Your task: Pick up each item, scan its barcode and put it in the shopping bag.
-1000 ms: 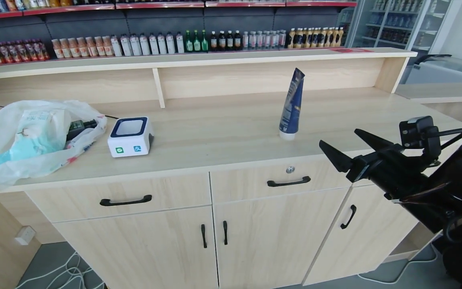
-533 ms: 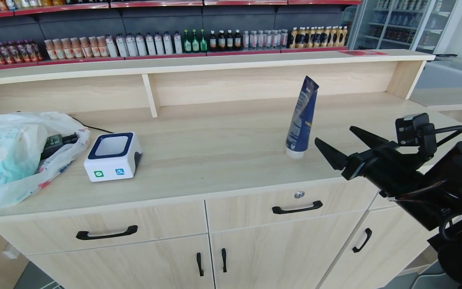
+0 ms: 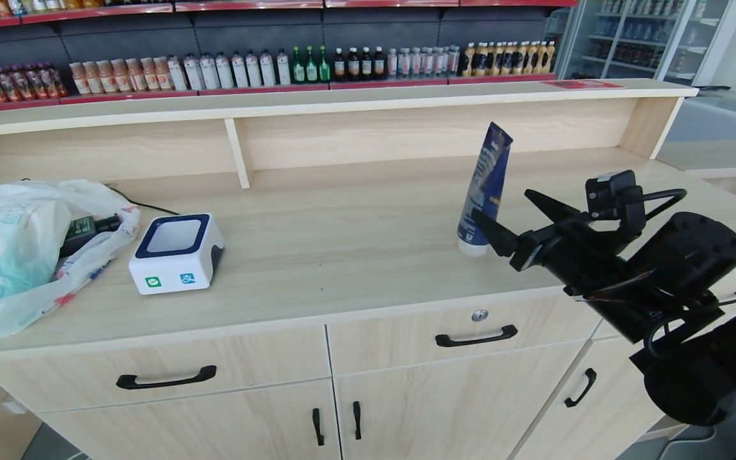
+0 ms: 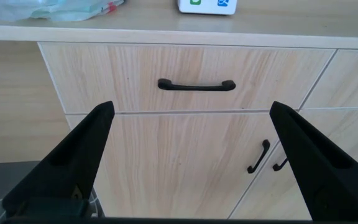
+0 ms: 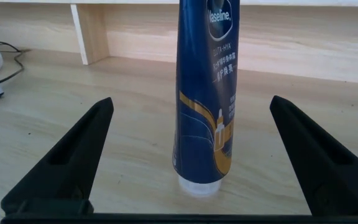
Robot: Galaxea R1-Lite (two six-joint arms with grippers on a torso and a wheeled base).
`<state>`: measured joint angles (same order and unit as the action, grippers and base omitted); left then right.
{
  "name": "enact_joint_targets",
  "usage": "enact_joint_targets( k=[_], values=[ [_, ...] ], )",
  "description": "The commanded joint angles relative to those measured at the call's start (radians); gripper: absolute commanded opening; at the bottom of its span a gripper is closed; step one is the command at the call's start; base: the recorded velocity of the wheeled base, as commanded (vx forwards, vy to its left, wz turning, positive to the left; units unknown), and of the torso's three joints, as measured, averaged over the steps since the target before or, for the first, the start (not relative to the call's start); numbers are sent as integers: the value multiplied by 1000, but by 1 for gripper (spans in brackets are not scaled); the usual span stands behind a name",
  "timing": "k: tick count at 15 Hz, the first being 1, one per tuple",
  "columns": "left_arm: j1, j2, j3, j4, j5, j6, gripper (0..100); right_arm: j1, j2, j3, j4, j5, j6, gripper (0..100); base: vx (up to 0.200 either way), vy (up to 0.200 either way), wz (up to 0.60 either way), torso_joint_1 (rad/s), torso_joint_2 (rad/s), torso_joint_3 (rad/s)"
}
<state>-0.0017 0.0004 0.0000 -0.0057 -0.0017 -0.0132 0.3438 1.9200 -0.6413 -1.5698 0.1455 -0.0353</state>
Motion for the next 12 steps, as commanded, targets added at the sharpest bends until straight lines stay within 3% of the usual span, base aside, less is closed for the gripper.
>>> enact_joint_targets(
  k=[1, 6, 12],
  values=[
    [0, 0, 0, 0, 0, 1, 100, 9, 73, -49, -1, -17, 0, 100, 0, 0, 0, 0, 0, 0],
    [0, 0, 0, -2, 0, 2, 100, 95, 168, -166, -1, -267, 98, 100, 0, 0, 0, 0, 0, 0],
    [0, 0, 0, -3, 0, 4, 100, 41, 215, -204, -1, -284, 107, 100, 0, 0, 0, 0, 0, 0]
  ],
)
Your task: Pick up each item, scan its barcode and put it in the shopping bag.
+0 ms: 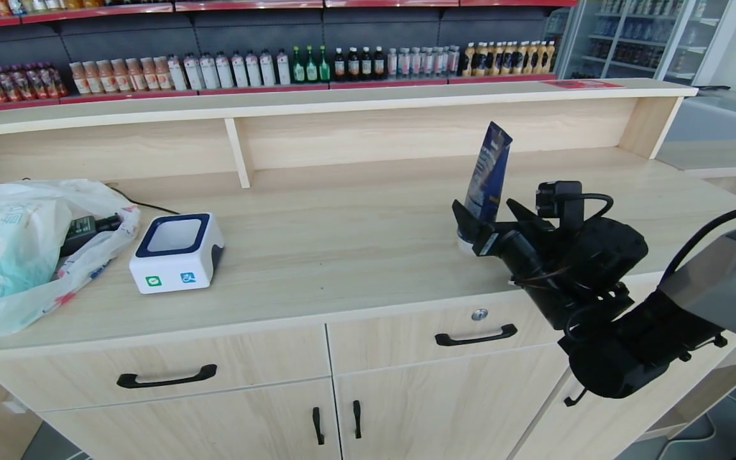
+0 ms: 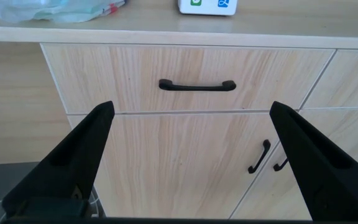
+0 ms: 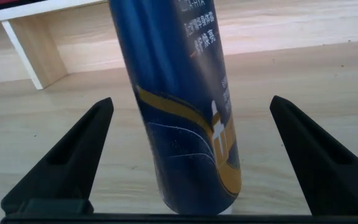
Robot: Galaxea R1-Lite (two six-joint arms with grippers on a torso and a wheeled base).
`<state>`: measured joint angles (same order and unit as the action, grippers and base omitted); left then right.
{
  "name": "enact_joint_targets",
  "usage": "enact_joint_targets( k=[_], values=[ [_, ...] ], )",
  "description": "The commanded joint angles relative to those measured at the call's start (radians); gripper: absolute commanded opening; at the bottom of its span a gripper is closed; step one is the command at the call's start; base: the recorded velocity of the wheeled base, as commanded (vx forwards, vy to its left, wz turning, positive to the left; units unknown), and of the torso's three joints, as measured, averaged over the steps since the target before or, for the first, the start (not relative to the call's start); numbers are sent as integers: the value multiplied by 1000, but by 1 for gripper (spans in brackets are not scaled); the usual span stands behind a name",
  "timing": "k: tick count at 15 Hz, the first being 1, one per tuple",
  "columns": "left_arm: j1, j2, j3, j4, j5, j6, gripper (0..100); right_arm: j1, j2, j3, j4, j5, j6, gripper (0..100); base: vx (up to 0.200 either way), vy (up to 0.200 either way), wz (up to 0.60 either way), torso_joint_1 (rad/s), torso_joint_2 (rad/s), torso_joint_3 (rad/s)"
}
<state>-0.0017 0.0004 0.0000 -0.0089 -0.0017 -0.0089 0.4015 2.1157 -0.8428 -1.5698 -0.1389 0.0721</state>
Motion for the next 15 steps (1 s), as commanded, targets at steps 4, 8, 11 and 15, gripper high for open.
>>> enact_joint_targets(
  k=[4, 8, 11, 15],
  values=[
    [0, 0, 0, 0, 0, 0, 100, -38, 39, -18, -1, 5, 3, 100, 0, 0, 0, 0, 0, 0],
    [0, 0, 0, -2, 0, 0, 100, -35, 50, -22, -1, 12, 0, 100, 0, 0, 0, 0, 0, 0],
    [0, 0, 0, -2, 0, 3, 100, -36, 61, -45, -1, 28, 0, 100, 0, 0, 0, 0, 0, 0],
    [0, 0, 0, -2, 0, 3, 100, -35, 66, -85, 1, 39, -3, 100, 0, 0, 0, 0, 0, 0]
  ],
)
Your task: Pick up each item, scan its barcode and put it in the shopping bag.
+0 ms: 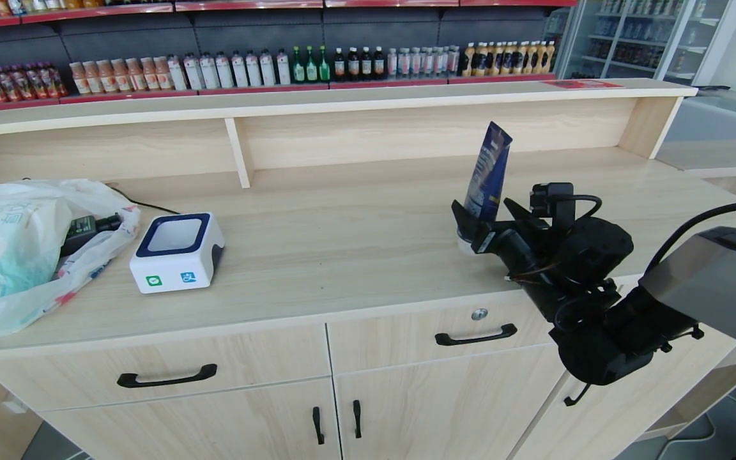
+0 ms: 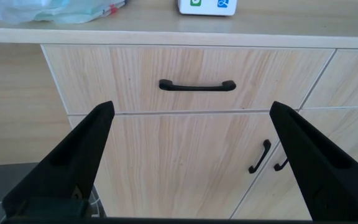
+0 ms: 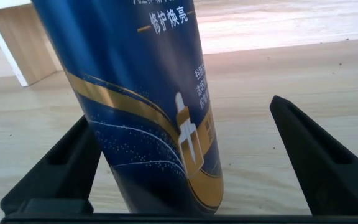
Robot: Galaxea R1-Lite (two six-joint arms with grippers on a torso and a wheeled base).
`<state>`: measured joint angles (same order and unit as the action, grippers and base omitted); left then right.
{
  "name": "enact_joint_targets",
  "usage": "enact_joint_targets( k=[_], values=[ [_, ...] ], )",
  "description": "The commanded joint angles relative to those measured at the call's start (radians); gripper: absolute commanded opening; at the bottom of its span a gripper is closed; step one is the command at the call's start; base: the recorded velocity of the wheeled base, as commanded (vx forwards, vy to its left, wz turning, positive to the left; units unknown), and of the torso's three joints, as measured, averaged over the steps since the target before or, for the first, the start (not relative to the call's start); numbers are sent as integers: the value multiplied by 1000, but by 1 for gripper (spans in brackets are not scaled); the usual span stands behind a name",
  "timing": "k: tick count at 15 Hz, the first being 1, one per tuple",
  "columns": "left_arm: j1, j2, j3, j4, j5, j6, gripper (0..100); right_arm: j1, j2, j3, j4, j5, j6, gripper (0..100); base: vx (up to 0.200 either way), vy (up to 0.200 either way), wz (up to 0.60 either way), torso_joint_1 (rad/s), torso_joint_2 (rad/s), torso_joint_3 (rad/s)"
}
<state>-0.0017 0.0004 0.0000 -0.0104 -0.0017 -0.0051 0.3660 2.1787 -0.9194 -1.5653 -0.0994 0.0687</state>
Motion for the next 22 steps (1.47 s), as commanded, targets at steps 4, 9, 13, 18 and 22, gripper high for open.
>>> enact_joint_targets(
  k=[4, 9, 13, 18, 22],
  values=[
    [0, 0, 0, 0, 0, -1, 100, 1, -4, -70, 88, 15, -47, 100, 0, 0, 0, 0, 0, 0],
    [0, 0, 0, 0, 0, -1, 100, -5, -7, -53, 87, 18, -44, 0, 0, 0, 0, 0, 0, 0],
    [0, 0, 0, 0, 0, -3, 100, -2, -22, -53, 87, 21, -43, 0, 0, 0, 0, 0, 0, 0],
    [0, 0, 0, 1, 2, -3, 100, 16, -85, -21, 85, 27, -23, 0, 0, 0, 0, 0, 0, 0],
    [0, 0, 0, 1, 2, -3, 100, 85, -246, 205, 13, 17, -53, 0, 0, 0, 0, 0, 0, 0]
  ],
)
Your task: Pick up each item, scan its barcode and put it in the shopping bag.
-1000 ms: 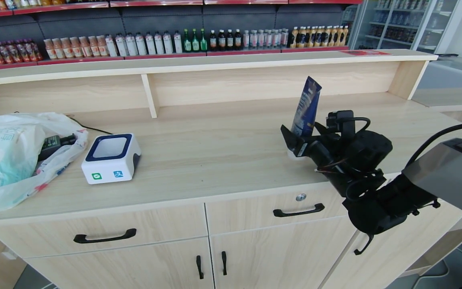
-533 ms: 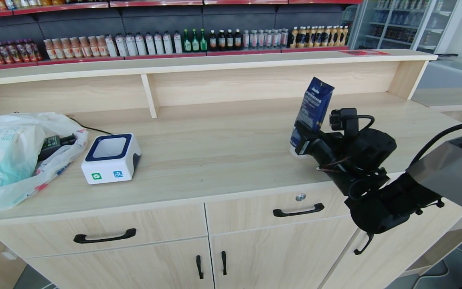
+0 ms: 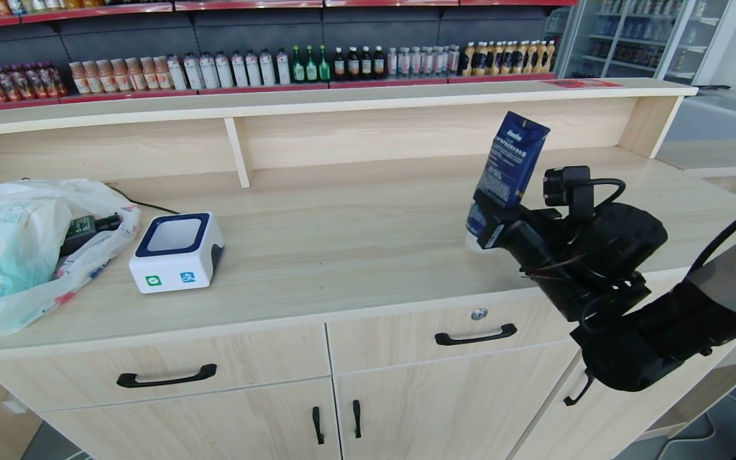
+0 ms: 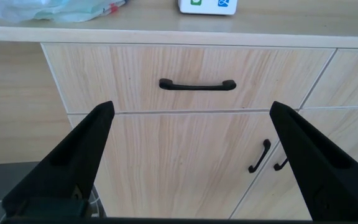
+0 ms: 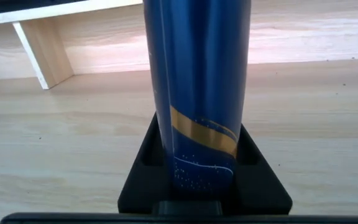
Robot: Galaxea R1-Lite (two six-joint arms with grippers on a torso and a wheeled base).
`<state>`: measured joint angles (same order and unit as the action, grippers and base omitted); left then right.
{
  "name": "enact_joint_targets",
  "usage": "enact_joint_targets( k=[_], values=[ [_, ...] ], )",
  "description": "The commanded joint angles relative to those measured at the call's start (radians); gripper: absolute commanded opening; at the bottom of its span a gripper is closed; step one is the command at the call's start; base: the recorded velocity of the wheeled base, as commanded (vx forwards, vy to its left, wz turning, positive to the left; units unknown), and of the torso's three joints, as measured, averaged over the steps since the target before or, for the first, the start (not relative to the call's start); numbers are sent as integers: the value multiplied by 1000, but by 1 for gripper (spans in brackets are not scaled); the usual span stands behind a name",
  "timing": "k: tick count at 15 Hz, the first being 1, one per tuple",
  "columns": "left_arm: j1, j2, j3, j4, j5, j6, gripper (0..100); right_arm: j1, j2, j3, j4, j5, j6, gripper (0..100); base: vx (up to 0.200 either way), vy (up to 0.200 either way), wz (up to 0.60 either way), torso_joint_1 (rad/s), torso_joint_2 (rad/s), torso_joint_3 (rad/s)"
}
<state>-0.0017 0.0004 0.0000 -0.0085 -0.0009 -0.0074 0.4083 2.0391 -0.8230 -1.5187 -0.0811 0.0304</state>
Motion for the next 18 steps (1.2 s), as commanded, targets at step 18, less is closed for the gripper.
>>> enact_joint_targets(
  k=[18],
  values=[
    [0, 0, 0, 4, 1, 0, 100, 319, -465, 320, -52, 279, 362, 0, 0, 0, 0, 0, 0, 0]
  ],
)
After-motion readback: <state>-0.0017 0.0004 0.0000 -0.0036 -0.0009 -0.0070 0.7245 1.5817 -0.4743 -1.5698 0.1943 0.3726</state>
